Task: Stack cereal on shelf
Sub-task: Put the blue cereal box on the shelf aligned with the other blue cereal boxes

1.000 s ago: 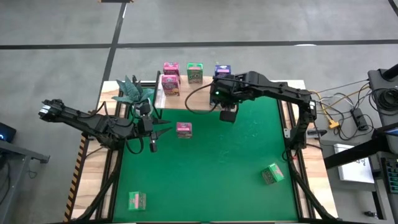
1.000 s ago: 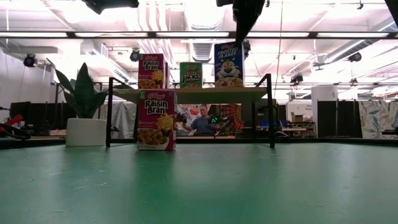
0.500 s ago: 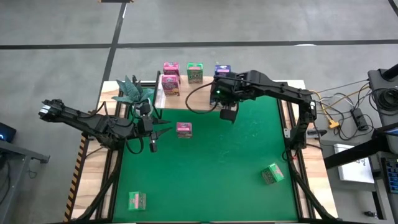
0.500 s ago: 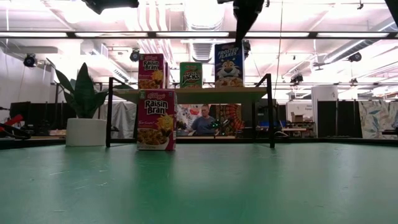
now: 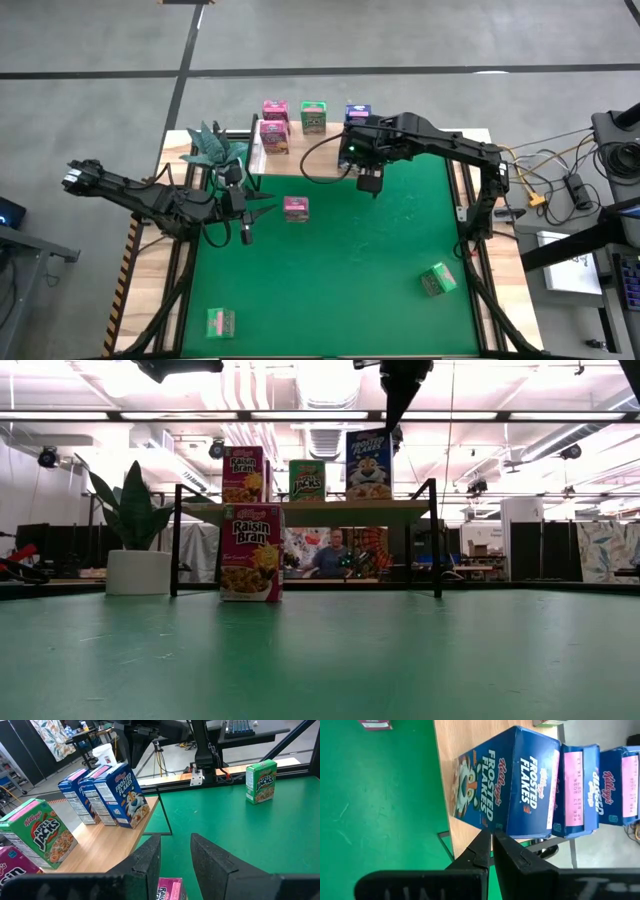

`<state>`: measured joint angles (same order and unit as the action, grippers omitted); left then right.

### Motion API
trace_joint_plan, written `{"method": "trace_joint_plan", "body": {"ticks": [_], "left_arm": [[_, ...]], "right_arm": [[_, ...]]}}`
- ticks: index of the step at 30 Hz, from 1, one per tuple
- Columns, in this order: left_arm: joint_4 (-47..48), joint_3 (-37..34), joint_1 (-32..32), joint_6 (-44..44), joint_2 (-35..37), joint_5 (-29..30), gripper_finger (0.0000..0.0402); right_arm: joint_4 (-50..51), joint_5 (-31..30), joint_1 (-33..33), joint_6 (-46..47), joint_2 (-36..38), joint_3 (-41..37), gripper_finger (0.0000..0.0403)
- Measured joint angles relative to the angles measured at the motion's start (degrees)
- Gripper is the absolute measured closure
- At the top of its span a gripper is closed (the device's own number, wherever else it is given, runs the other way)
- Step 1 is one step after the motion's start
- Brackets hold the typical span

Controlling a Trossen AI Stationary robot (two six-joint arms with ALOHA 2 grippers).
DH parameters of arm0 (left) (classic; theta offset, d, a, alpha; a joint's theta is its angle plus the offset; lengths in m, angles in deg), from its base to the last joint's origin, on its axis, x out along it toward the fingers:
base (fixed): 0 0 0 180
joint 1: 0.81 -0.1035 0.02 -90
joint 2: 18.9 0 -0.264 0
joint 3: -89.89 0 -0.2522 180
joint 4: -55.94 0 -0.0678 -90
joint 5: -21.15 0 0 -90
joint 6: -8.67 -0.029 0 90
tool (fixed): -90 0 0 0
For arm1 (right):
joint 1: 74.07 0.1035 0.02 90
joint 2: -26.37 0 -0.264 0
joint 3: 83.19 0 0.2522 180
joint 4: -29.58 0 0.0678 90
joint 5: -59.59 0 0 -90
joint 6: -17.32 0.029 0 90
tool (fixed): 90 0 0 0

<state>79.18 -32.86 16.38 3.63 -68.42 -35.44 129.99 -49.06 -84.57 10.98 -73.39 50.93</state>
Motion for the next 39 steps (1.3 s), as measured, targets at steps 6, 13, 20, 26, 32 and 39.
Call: {"method": "trace_joint_plan", "body": {"ticks": [6, 13, 20, 26, 32, 39], "left_arm": [[0.0, 0.0, 0.0, 0.0, 0.0, 0.0, 0.0313], [0.0, 0.0, 0.0, 0.0, -0.1, 0.0, 0.0313], [0.0, 0.0, 0.0, 0.0, -0.1, 0.0, 0.0313], [0.0, 0.0, 0.0, 0.0, -0.1, 0.0, 0.0313], [0.0, 0.0, 0.0, 0.0, -0.1, 0.0, 0.0313], [-1.2, 0.0, 0.0, 0.0, -0.6, 0.0, 0.0313]], "right_arm": [[0.1, -1.1, 0.0, -0.7, 0.0, 0.0, 0.0394], [0.1, -1.7, 0.0, -1.0, 0.0, 0.0, 0.0394], [0.2, -5.2, 0.0, -1.4, 0.0, 0.0, 0.0394], [0.2, -4.9, 0.3, -0.9, 0.0, 0.0, 0.0394], [0.4, -4.3, 1.5, -0.8, 0.4, 0.0, 0.0394], [3.2, -2.9, 2.1, 2.4, 3.9, 0.0, 0.0394]]}}
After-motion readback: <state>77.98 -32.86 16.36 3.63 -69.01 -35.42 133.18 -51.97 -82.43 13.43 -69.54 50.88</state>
